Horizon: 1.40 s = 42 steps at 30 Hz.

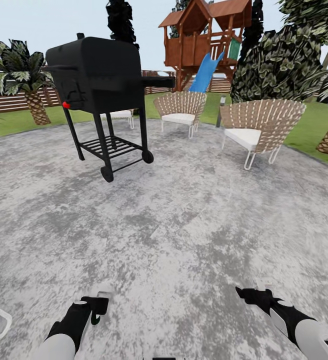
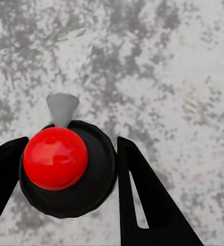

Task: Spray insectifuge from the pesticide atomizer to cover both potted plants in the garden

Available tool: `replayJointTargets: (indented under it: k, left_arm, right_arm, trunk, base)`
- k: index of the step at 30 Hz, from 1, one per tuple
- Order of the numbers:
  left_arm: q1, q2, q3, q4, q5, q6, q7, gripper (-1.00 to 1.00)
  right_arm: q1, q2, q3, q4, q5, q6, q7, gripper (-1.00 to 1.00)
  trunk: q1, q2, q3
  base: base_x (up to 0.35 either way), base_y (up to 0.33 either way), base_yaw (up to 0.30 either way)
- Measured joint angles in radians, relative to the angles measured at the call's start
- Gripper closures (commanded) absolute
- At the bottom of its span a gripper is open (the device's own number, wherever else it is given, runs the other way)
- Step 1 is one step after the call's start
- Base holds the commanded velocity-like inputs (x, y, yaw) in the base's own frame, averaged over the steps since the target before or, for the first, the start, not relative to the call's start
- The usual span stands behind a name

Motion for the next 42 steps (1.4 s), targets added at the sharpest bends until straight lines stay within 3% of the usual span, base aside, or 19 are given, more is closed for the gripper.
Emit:
replayJointTargets:
  k: [25,42]
  left_arm:
    - [0.0,0.0,0.0,0.0,0.0,0.0,0.0,1.0]
    - [0.0,-0.001,0.0,0.0,0.0,0.0,0.0,1.0]
  right_arm:
    - [0.0,0.001,0.0,0.0,0.0,0.0,-0.003,-1.0]
    - [0.0,0.001,0.0,0.0,-0.001,0.0,-0.004,-1.0]
  trunk:
    - [0.0,0.0,-0.014]
    - [0.001,0.0,-0.014]
  base:
    - [0.292,-0.155,0.256]
    - [0.069,-0.038,0.289]
